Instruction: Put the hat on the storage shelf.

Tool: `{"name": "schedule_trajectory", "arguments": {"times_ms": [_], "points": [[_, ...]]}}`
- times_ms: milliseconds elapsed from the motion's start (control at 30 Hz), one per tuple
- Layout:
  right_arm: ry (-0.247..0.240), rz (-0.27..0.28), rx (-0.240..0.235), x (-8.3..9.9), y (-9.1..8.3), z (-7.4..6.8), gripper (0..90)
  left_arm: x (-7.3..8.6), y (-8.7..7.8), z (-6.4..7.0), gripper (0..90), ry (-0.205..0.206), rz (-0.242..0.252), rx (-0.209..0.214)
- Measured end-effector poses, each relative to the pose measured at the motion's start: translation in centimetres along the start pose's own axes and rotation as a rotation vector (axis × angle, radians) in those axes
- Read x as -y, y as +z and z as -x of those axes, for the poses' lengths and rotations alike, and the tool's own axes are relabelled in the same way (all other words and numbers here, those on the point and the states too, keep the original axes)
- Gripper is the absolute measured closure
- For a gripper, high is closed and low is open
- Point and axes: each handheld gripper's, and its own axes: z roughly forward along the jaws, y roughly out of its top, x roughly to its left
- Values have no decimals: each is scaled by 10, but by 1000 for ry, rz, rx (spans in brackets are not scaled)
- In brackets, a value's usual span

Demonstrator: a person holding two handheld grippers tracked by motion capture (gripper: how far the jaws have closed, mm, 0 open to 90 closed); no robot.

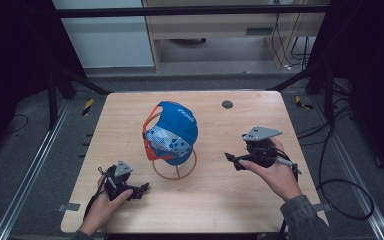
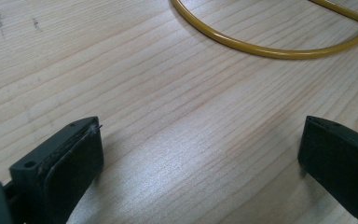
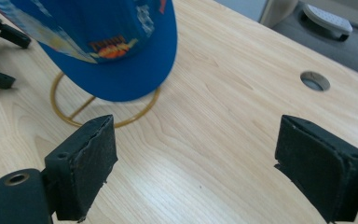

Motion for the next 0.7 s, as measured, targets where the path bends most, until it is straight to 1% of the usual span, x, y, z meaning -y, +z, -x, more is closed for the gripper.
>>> {"name": "schedule_trajectory", "arguments": {"times_ms": [33,67,100,133,167,233,267,300,433,467,500,600,633,700], "points": [[18,-8,5,6,1,3,123,0,0,0,0,-1,0,1],[18,-8,5,6,1,3,123,0,0,-1,0,-2,1,2],[29,-10,19,13,2,6,123,0,0,-1,0,-3,1,2],[29,-10,19,13,2,6,123,0,0,-1,0,-3,1,2],[44,-14,24,18,2,8,122,1,0,-2,0,-3,2,2],[49,-14,30,21,2,10,121,1,-1,-3,0,4,0,-1],[55,-24,37,23,3,12,117,1,-1,-4,0,2,-1,-2],[78,-26,50,30,4,16,117,1,-1,-4,0,-4,0,-2],[105,-43,69,41,7,22,113,1,-1,-5,0,-5,1,-4],[105,-43,69,41,7,22,113,1,-1,-5,0,-5,1,-4],[119,-49,79,47,8,26,113,2,-1,-6,0,-7,2,-3],[133,-50,86,52,8,29,113,2,-1,-6,0,-9,2,-3],[151,-63,105,57,9,32,112,2,-1,-6,0,-10,2,-5],[152,-64,111,59,9,33,111,2,-1,-6,0,-10,2,-6]]}}
